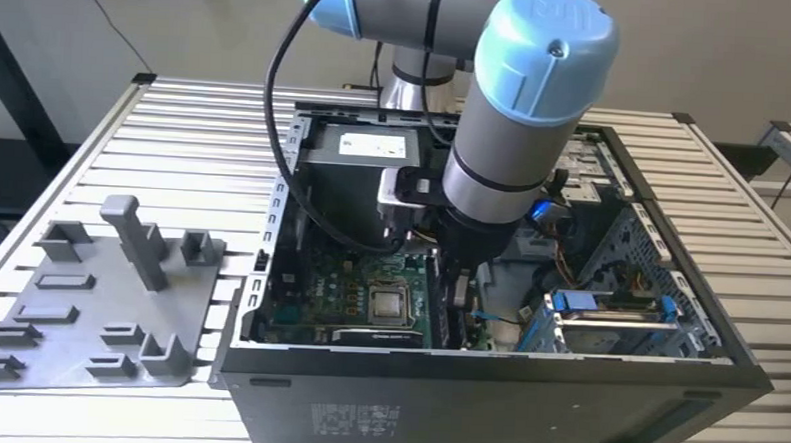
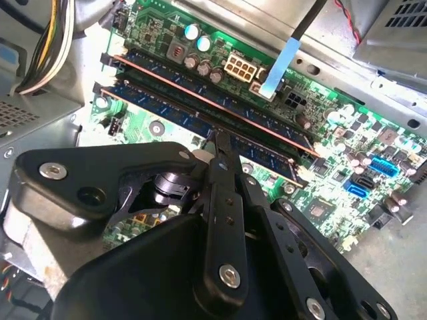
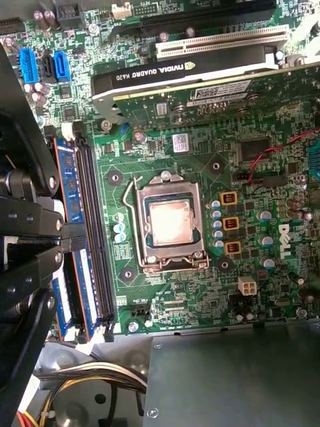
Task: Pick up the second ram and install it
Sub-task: 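Press down the second ram until it locks into place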
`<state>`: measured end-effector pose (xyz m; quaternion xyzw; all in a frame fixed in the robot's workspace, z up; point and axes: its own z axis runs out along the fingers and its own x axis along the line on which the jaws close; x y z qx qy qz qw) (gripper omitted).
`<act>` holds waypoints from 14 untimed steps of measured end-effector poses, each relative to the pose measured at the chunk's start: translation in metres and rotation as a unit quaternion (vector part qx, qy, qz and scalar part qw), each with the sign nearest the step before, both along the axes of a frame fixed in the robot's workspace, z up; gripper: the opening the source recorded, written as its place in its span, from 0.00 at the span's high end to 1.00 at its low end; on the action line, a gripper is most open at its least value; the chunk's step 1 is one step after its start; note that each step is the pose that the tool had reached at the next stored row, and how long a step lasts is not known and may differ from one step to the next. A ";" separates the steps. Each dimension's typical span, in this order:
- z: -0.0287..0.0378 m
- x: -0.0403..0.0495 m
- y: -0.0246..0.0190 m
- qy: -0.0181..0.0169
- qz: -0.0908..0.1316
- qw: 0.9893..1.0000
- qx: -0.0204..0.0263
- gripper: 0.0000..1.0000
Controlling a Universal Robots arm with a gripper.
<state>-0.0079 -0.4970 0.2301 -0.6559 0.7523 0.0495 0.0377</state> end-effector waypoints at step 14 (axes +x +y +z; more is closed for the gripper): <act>0.0068 0.0000 0.0000 0.000 0.000 1.000 0.000 0.89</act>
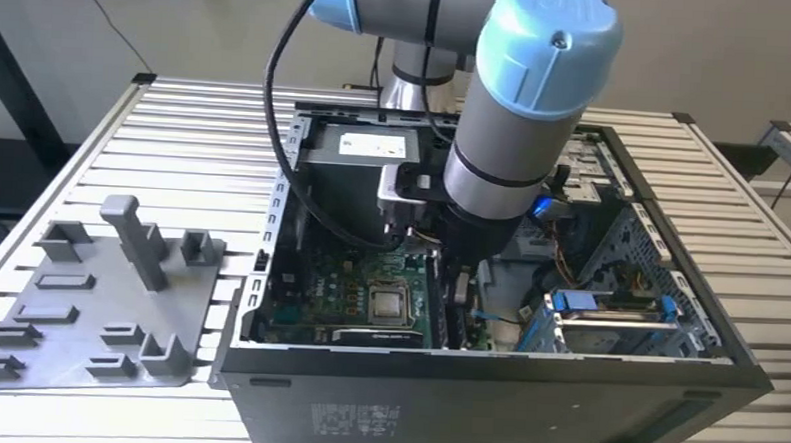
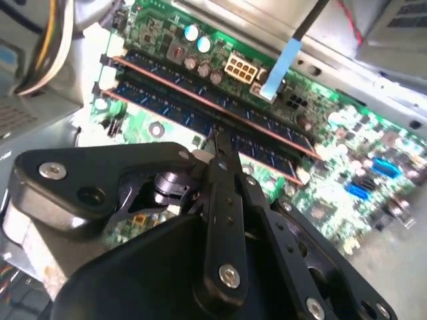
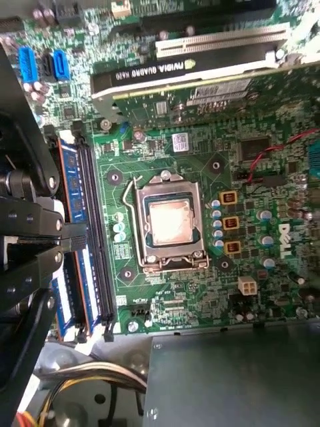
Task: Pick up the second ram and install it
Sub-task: 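Press down the second ram until it locks into place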
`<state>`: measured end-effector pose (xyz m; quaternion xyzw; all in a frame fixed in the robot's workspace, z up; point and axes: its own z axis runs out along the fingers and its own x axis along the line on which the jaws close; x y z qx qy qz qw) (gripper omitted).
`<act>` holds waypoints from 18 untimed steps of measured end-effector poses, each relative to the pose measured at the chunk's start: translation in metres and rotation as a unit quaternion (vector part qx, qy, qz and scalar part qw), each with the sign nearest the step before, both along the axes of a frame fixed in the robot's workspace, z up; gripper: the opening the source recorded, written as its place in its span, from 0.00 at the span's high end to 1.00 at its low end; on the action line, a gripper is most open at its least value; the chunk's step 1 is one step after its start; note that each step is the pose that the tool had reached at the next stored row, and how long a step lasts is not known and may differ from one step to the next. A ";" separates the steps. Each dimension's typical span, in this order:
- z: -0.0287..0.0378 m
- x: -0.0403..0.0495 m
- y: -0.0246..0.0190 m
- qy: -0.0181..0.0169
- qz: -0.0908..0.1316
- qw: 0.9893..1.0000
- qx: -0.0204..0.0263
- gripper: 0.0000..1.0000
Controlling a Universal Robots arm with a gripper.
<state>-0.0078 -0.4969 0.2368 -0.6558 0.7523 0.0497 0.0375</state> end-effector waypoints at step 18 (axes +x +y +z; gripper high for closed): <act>0.0479 0.0002 0.0000 0.001 0.000 1.000 0.000 0.89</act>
